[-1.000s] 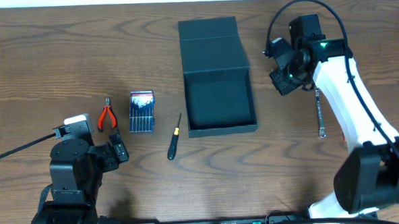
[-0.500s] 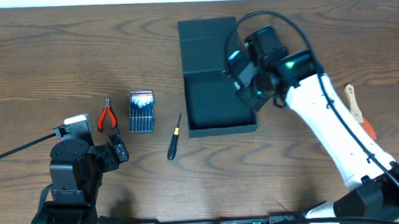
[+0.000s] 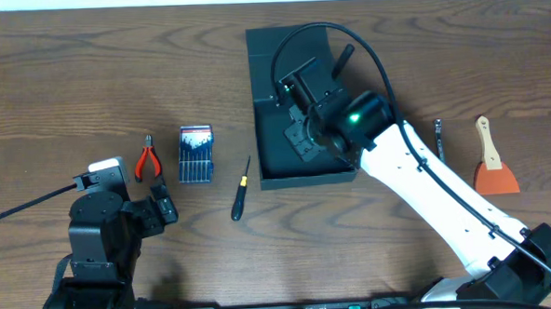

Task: Pack container
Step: 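Lower the hammer into the box and open the right gripper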

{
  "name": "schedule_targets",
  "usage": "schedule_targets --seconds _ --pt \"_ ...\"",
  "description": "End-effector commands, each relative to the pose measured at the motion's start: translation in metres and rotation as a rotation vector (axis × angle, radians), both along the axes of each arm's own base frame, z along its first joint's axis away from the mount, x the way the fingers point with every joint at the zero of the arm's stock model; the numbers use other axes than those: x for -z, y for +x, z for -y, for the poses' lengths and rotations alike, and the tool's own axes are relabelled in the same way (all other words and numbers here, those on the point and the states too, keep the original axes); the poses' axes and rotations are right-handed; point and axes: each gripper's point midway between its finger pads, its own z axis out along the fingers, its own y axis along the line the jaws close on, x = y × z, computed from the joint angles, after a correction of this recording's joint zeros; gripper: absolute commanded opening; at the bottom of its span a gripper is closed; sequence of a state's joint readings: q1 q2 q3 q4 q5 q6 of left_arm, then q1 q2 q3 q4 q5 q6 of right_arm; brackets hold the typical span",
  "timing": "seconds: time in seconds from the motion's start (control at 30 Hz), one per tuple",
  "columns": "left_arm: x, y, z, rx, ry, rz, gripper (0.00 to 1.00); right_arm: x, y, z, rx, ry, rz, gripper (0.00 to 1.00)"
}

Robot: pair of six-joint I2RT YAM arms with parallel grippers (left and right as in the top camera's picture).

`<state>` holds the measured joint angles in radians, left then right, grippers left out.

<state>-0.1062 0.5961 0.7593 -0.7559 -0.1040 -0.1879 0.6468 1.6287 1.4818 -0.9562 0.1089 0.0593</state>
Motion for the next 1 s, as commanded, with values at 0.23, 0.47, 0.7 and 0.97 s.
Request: schedule_targets --seconds 0.23,0.47,0.7,0.97 --pt "-0.011 0.002 0.001 -0.003 -0.020 0.026 0.99 -0.018 -0.003 -0.011 0.224 0.111 0.021 0.01" --pt "-0.011 0.002 0.001 -0.003 -0.019 0.026 0.98 -0.004 -0.014 -0.022 0.190 0.104 -0.026 0.01" --pt "-0.011 0.002 0.001 -0.003 -0.020 0.026 0.98 0.022 -0.018 -0.026 0.179 0.048 -0.085 0.01" --pt "-0.011 0.002 0.001 -0.003 -0.020 0.026 0.99 0.050 -0.018 -0.026 0.211 -0.003 -0.144 0.01"
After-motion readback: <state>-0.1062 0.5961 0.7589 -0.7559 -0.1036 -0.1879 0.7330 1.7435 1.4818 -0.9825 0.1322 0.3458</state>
